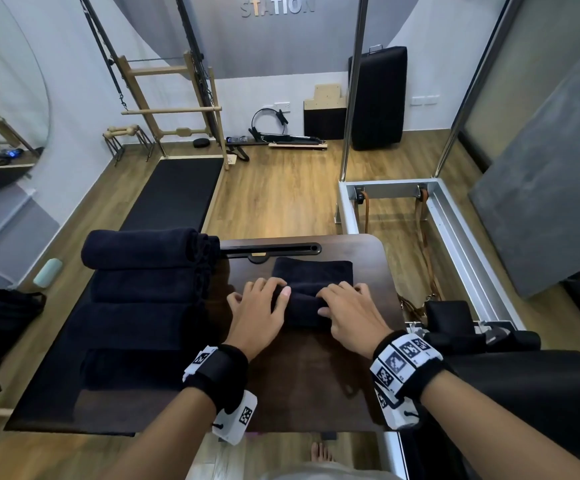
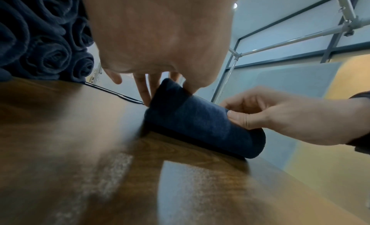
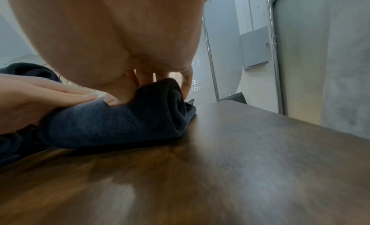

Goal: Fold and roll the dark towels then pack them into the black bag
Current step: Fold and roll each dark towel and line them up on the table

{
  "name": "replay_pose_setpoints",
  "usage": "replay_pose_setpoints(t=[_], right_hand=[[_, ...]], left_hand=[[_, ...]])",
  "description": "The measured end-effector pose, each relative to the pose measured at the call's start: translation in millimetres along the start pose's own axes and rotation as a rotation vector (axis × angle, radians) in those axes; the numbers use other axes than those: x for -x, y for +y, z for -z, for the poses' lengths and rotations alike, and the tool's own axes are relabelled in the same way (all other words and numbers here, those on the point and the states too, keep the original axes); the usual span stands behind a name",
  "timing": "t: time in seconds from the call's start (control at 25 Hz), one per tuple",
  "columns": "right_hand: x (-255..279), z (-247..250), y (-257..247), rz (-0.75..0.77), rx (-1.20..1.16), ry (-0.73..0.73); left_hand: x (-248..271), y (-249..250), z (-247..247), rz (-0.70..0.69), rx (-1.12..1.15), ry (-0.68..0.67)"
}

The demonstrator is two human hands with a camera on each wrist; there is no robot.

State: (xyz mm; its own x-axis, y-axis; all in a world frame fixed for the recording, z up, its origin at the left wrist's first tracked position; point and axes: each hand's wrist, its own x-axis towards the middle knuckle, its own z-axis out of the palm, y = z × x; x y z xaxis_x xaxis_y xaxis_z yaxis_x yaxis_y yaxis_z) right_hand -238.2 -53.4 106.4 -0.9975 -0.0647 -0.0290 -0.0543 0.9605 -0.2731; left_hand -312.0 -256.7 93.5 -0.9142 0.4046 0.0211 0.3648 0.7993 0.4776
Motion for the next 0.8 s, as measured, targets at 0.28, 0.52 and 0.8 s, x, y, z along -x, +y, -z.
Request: replay_pose_setpoints(t=[0.28, 0.52, 0.8], right_hand=[[-31, 10, 13, -0.182, -0.288, -0.116], [-21, -2, 35, -0.062, -0.332, 0.126], [-50, 8, 49, -0.396, -0.548, 0.184]], left_hand=[[-5, 5, -2, 0.027, 0.174, -0.024], [-42, 8, -4, 0.142, 0.080, -0.059], [-76, 26, -6, 0.451, 0.242, -0.020]])
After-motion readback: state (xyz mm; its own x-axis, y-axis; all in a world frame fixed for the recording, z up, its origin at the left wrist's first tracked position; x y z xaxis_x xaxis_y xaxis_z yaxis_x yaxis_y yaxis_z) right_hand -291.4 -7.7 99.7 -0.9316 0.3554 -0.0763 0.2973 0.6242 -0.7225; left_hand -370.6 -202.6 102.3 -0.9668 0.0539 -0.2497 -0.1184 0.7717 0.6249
